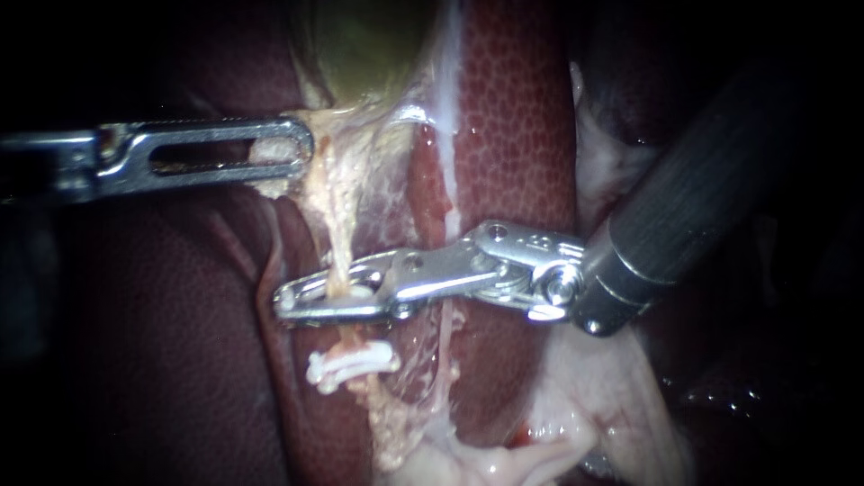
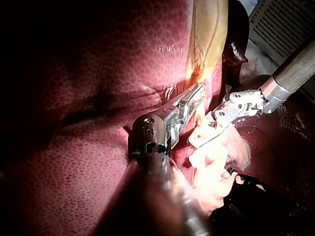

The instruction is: Clipping third clip left tube

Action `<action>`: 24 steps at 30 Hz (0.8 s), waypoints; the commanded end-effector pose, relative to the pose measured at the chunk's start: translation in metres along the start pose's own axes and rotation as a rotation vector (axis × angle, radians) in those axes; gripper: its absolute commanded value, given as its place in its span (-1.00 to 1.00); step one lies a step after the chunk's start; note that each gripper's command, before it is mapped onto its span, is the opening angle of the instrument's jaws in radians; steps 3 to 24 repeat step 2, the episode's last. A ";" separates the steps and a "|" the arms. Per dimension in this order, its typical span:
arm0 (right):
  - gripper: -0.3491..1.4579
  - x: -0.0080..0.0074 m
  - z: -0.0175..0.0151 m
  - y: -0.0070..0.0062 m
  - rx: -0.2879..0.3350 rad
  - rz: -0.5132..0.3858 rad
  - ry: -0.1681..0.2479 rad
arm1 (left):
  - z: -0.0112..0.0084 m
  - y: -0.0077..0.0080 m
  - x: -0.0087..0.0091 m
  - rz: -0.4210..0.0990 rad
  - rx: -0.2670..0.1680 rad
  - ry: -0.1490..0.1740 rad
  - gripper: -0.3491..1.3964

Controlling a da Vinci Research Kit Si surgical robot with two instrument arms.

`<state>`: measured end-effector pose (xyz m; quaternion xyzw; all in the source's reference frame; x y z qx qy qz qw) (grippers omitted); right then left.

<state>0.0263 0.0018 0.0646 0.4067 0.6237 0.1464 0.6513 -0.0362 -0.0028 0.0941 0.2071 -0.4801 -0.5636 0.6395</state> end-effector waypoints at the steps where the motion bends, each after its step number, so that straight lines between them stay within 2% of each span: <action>1: -1.00 -0.0001 0.0000 0.0000 0.000 0.000 0.000 | 0.0000 0.0000 0.0000 0.000 0.000 0.000 -0.79; 24: -1.00 -0.0001 -0.0001 0.0000 0.000 0.000 0.000 | 0.0000 0.0000 0.0000 0.000 0.000 0.000 -0.79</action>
